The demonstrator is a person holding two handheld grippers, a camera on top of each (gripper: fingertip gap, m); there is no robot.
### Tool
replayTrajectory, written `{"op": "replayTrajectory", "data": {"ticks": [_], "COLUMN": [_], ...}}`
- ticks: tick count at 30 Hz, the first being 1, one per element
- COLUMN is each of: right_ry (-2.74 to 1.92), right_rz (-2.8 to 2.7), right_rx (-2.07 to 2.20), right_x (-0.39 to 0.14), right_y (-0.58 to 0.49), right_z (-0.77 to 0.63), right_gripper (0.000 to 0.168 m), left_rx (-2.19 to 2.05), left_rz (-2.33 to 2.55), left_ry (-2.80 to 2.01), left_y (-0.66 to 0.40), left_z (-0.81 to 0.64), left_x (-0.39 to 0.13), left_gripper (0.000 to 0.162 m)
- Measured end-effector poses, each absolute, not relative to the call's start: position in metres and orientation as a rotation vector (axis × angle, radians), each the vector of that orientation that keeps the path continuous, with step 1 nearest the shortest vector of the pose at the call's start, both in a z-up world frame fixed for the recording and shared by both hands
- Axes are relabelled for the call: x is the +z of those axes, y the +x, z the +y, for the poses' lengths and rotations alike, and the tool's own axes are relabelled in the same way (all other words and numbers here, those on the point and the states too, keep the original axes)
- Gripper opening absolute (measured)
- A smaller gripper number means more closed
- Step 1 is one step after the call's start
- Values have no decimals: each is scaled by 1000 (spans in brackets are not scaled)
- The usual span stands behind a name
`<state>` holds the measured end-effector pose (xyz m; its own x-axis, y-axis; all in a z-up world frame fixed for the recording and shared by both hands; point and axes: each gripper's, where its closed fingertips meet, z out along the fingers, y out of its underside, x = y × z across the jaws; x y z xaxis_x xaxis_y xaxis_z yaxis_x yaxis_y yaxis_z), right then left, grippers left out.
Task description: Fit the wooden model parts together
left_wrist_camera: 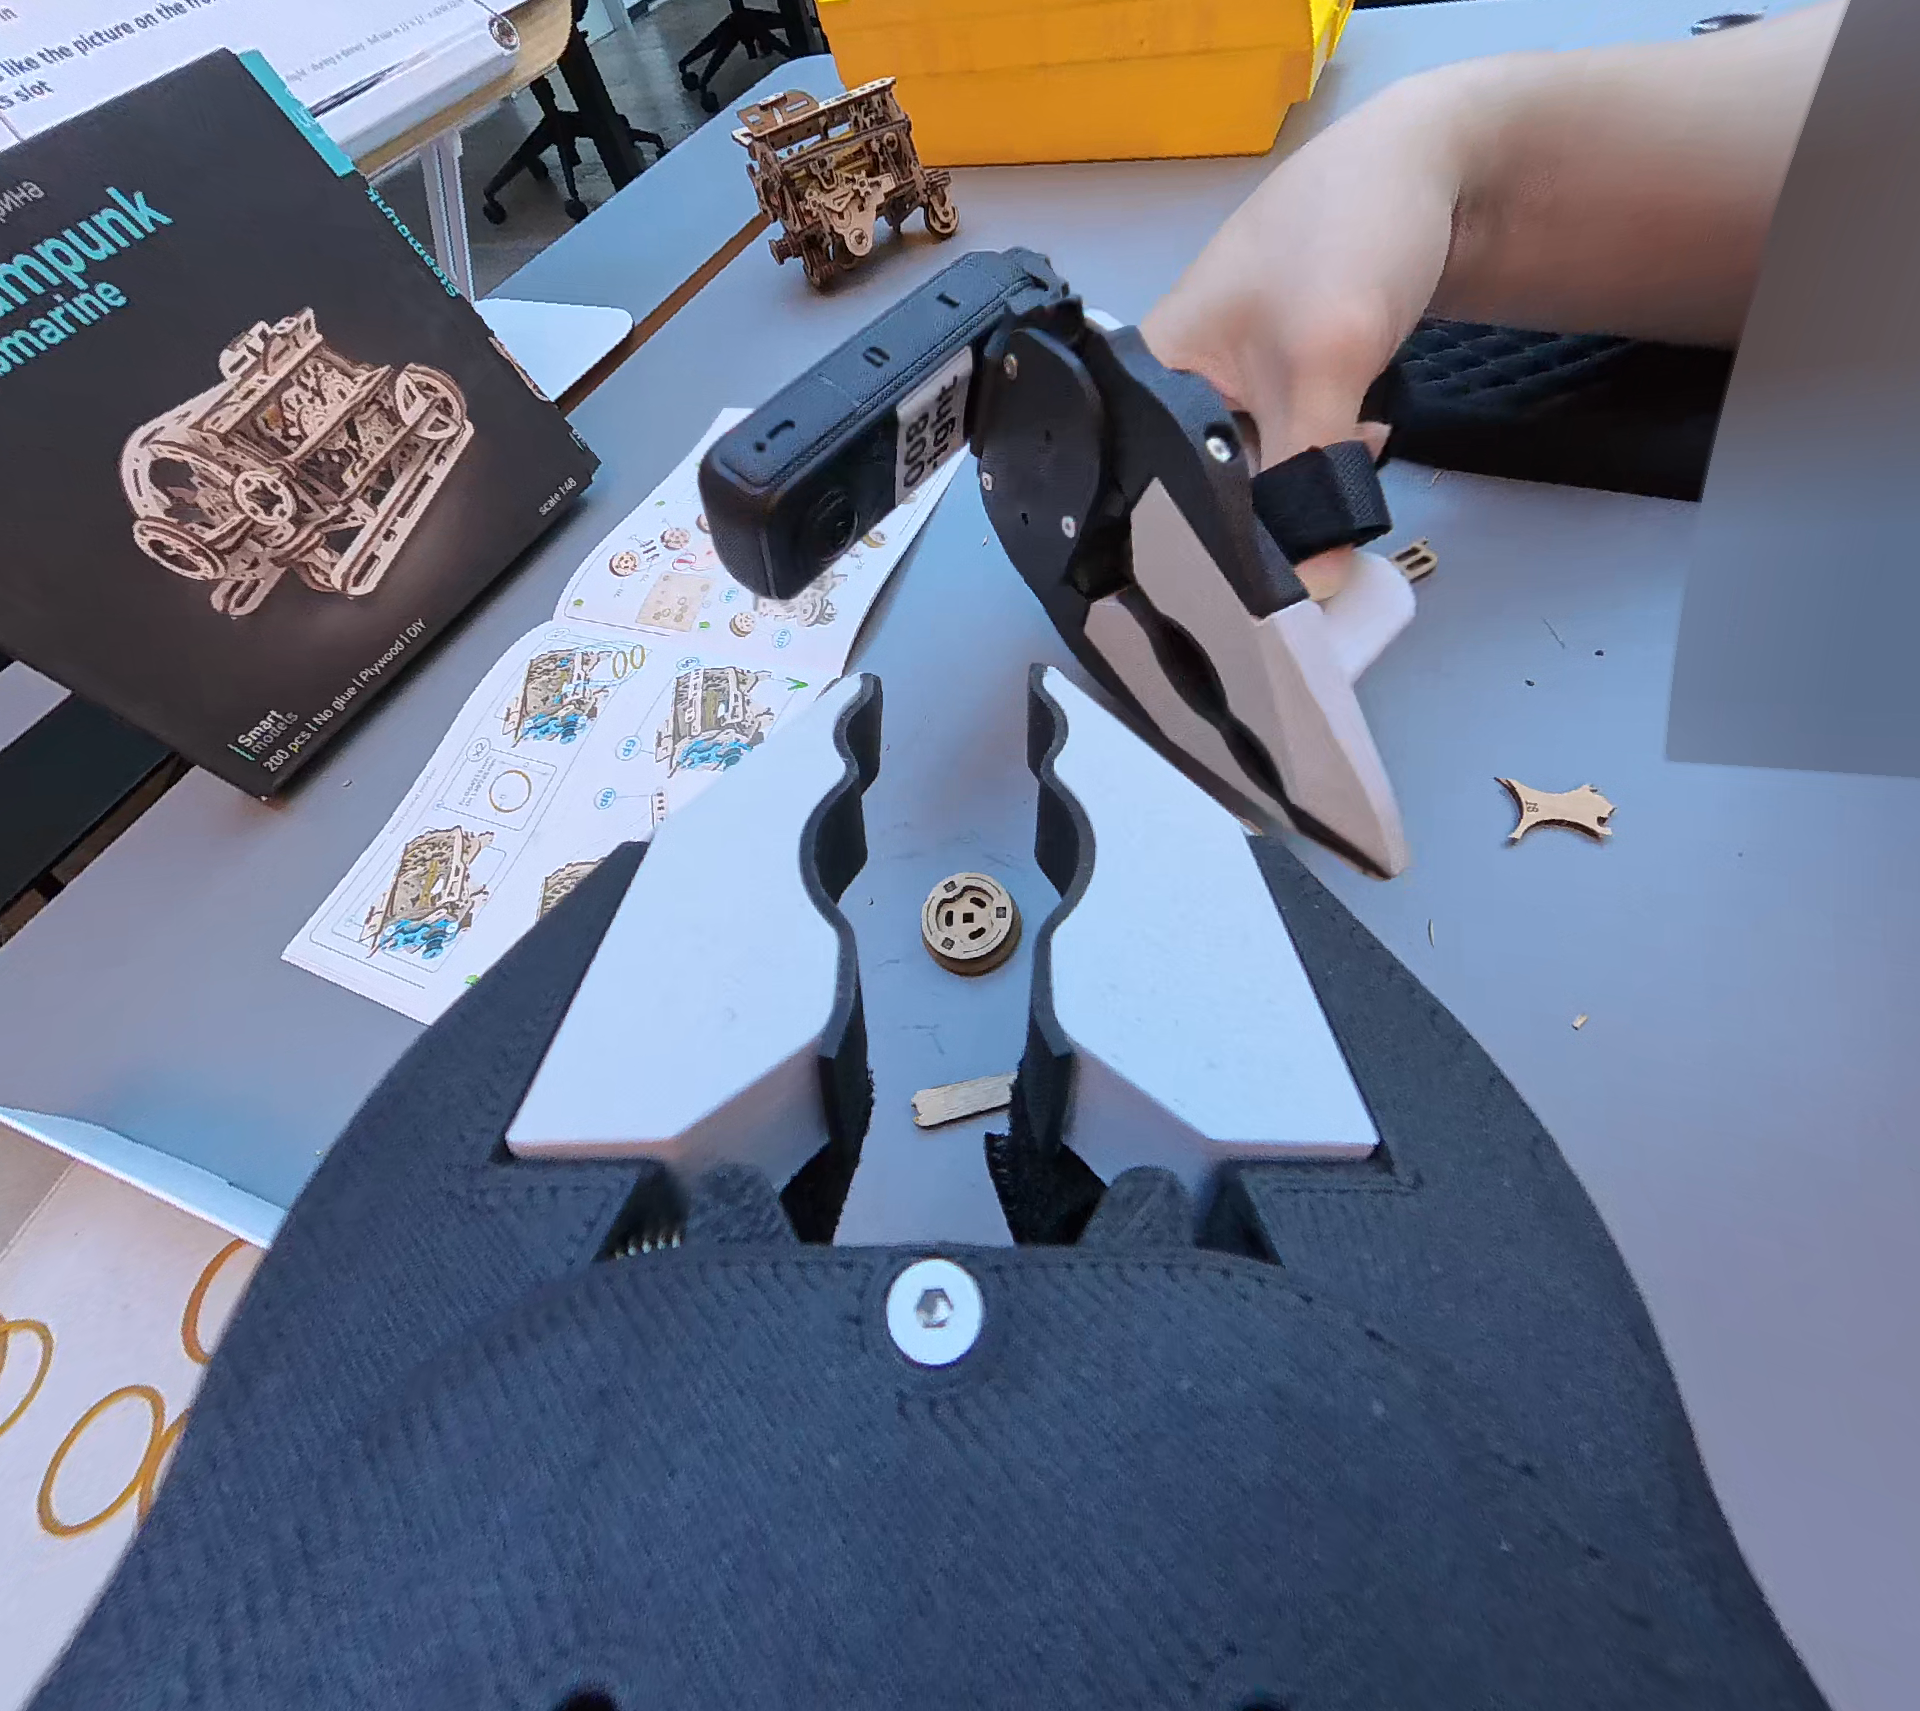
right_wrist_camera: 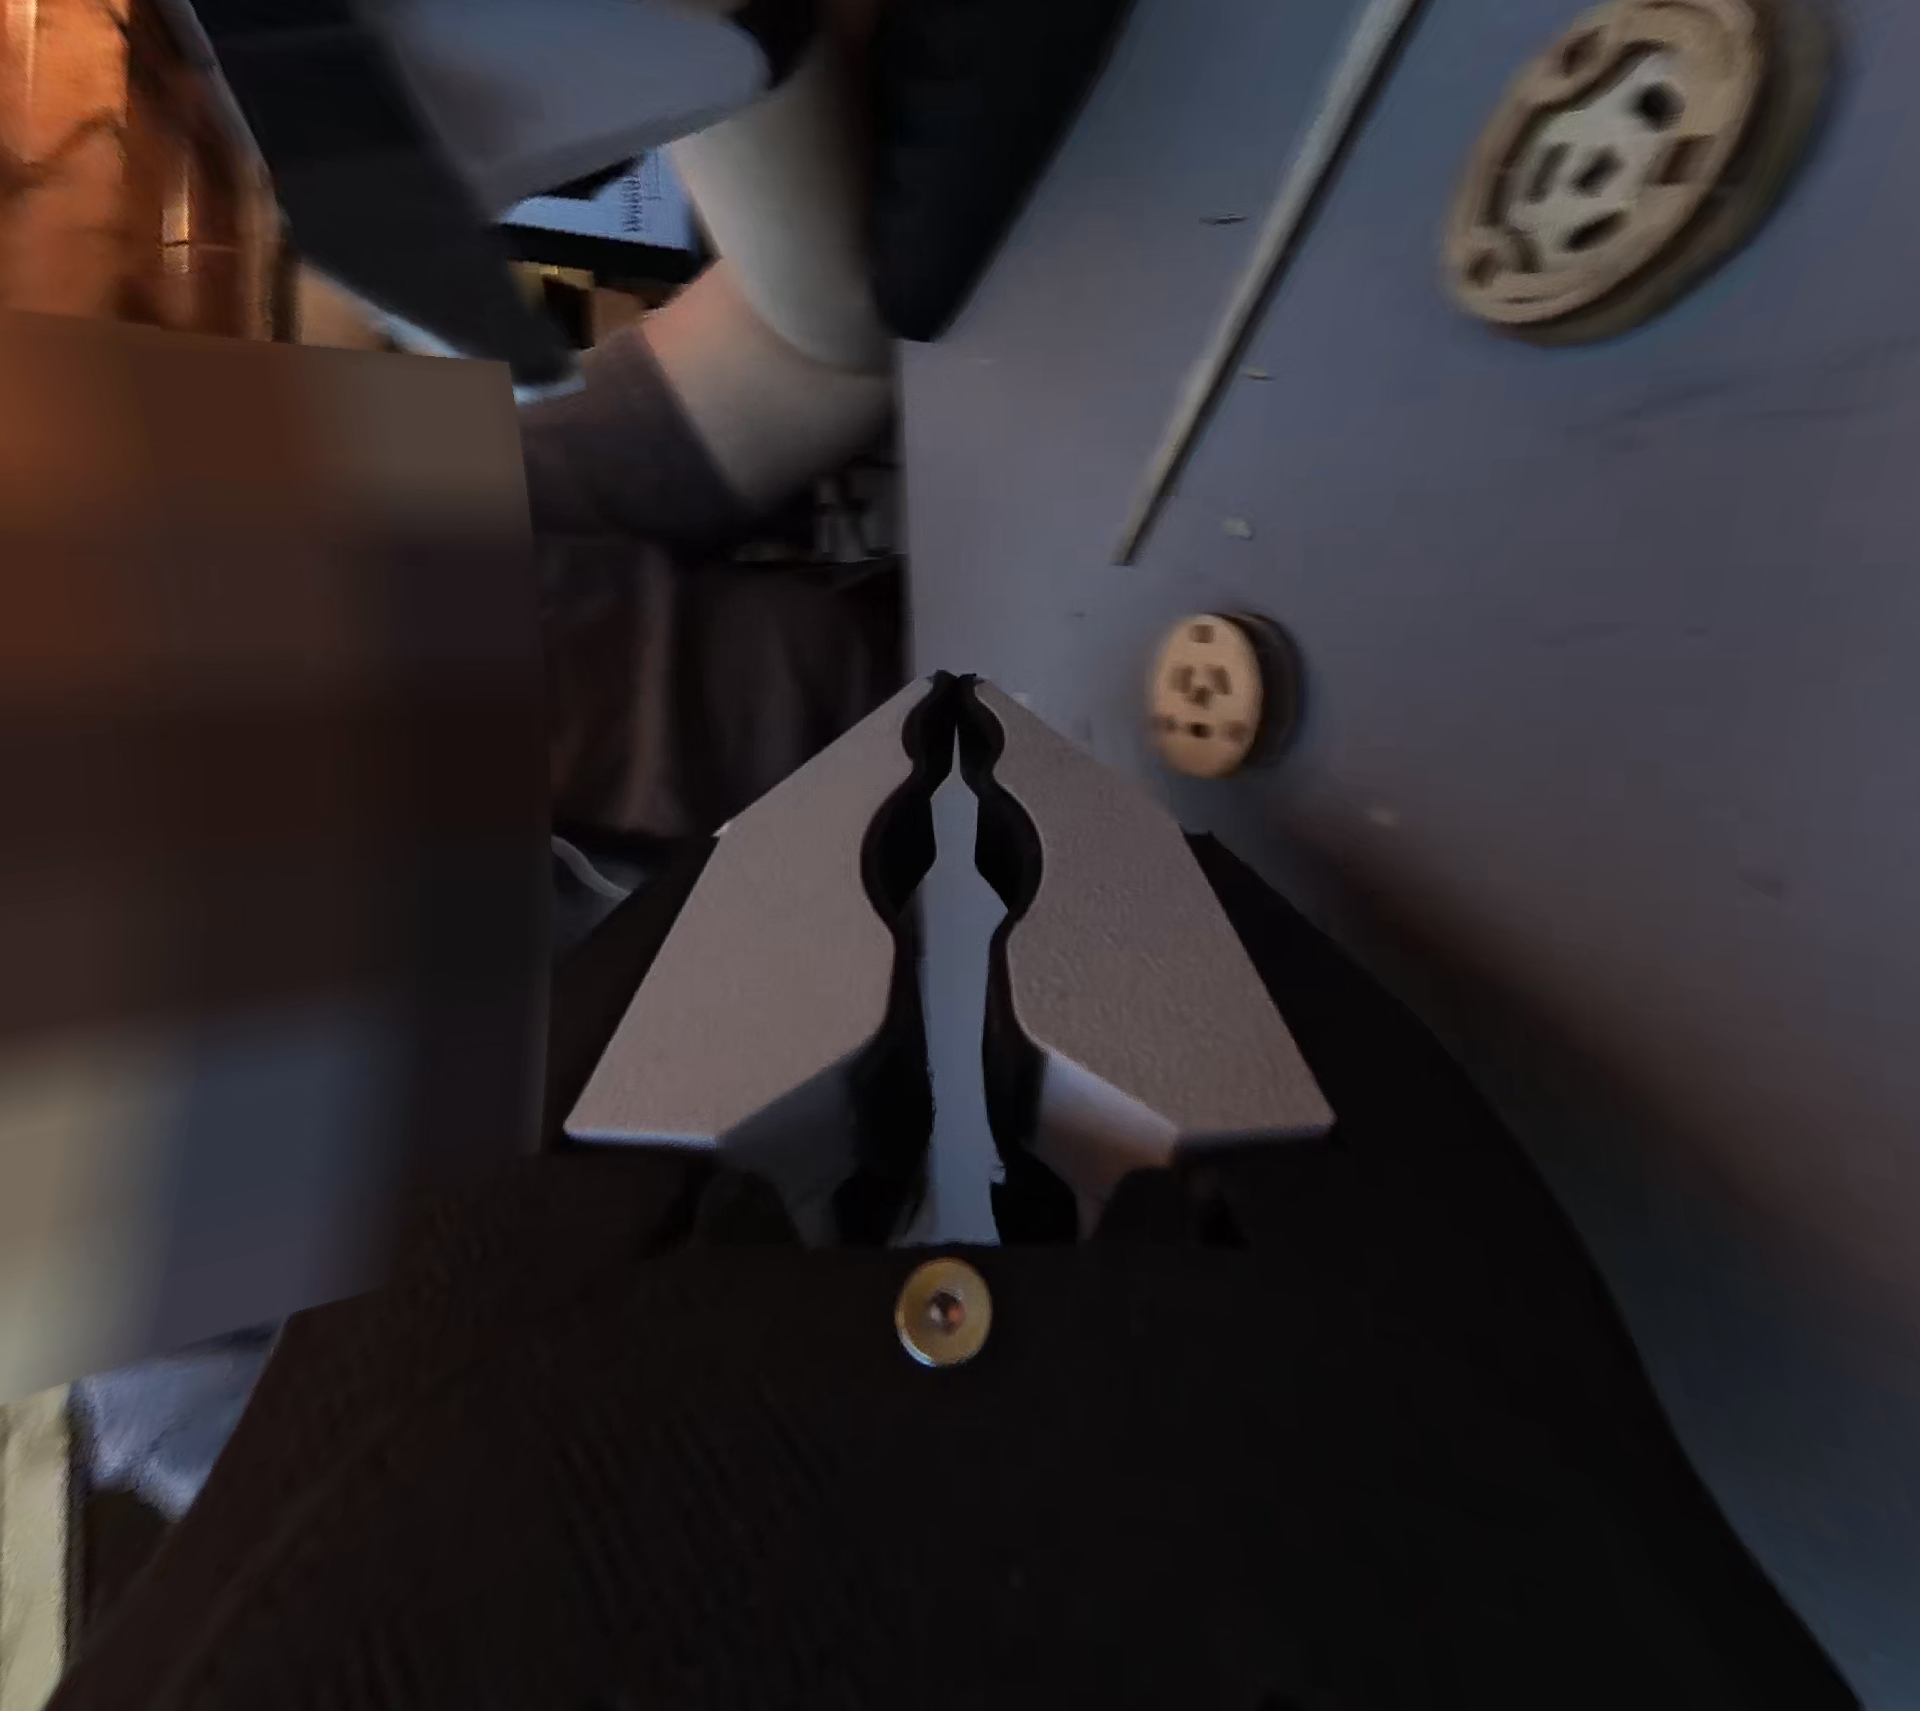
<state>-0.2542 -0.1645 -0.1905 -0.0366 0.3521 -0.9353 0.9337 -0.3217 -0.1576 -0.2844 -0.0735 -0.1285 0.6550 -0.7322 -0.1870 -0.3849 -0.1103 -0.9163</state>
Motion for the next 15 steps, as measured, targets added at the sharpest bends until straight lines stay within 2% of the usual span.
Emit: {"op": "replayTrajectory", "data": {"ticks": [1, 3, 5, 7, 9, 10, 12, 14, 15], "right_ry": [1804, 1781, 1571, 1564, 1717, 1740, 1774, 1784, 1782], "right_rz": [1413, 1343, 1467, 1871, 2382, 2611, 2936, 2956, 2922], "right_rx": [-1223, -1279, -1594, -1790, -1841, -1810, -1568, -1339, -1321], "right_x": [-214, -206, -153, -135, -146, -155, -177, -199, -205], "right_y": [-250, -251, -254, -256, -264, -263, -259, -257, -258], "right_z": [-154, -149, -153, -142, -123, -119, -112, -112, -114], "right_gripper": [0, 0, 0, 5, 60, 70, 65, 55, 56], "left_rx": [-378, -385, -373, -387, -402, -402, -402, -402, -398], "left_rz": [909, 901, 881, 859, 844, 844, 854, 872, 879], "left_ry": [-1724, -1720, -1711, -1695, -1687, -1687, -1695, -1705, -1710], "left_y": [-284, -285, -289, -291, -292, -293, -291, -288, -287], "left_z": [-73, -73, -72, -72, -72, -72, -72, -73, -73], "left_x": [-128, -127, -123, -117, -114, -114, -117, -121, -123], "left_gripper": [26, 26, 26, 26, 26, 26, 26, 26, 26]}}
